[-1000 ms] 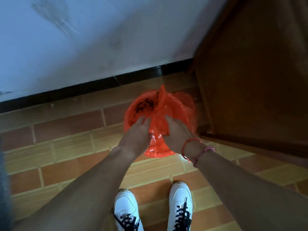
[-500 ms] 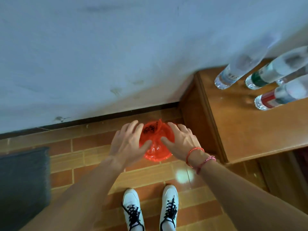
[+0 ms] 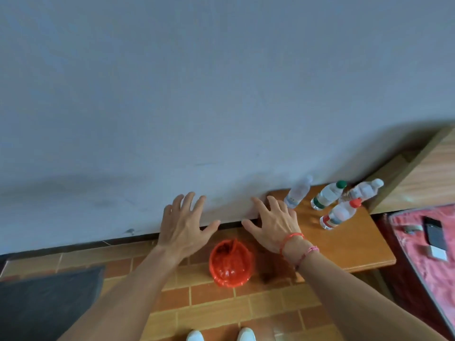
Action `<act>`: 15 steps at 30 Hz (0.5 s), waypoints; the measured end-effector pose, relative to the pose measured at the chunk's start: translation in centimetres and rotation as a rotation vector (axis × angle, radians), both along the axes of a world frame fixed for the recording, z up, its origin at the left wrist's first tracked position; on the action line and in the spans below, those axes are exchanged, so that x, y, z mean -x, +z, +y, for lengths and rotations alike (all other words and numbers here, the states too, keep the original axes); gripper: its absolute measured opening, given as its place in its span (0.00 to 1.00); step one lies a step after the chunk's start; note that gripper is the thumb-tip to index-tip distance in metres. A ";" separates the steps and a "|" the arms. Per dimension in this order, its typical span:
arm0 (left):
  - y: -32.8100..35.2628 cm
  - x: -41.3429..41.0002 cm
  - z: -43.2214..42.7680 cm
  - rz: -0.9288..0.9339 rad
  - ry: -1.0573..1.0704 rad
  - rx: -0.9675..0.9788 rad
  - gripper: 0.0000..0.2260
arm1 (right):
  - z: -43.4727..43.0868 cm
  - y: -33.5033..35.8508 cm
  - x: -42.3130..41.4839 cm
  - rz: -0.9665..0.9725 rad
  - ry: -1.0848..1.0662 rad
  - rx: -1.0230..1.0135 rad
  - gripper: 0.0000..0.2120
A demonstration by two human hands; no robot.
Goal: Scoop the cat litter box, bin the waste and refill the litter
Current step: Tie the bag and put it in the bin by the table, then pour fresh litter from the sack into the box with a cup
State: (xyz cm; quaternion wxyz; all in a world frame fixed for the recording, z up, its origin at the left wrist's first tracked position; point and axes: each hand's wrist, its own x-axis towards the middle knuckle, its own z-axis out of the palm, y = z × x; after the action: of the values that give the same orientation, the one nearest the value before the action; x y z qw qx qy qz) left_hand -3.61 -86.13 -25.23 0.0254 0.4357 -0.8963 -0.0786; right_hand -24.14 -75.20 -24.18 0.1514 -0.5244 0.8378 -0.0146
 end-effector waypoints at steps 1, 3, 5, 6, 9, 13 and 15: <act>1.1 -0.2 0.2 0.020 0.012 0.021 0.32 | -0.2 1.2 0.0 0.009 0.009 0.020 0.33; 3.0 -0.7 0.5 0.036 0.034 0.052 0.32 | -0.5 3.5 -0.1 0.023 0.026 0.043 0.34; 4.5 -1.0 1.1 0.056 0.060 0.074 0.32 | -0.7 5.3 -0.1 0.041 0.052 0.050 0.34; 5.2 -1.2 1.3 0.075 0.072 0.097 0.32 | -0.7 6.1 -0.2 0.050 0.065 0.061 0.34; 7.1 -1.6 1.5 0.102 0.100 0.138 0.32 | -0.8 8.1 -0.3 0.083 0.095 0.096 0.33; 8.7 -2.2 1.1 0.099 0.128 0.167 0.32 | -1.2 9.4 -0.2 0.134 0.125 0.121 0.33; 9.2 -2.6 1.2 0.094 0.152 0.187 0.33 | -1.3 9.8 -0.3 0.142 0.134 0.131 0.33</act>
State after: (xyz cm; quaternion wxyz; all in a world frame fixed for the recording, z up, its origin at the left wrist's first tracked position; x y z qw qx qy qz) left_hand -0.98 -84.95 -16.03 0.1138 0.4938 -0.8620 -0.0131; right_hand -23.89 -76.50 -14.42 0.0576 -0.5878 0.8067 -0.0221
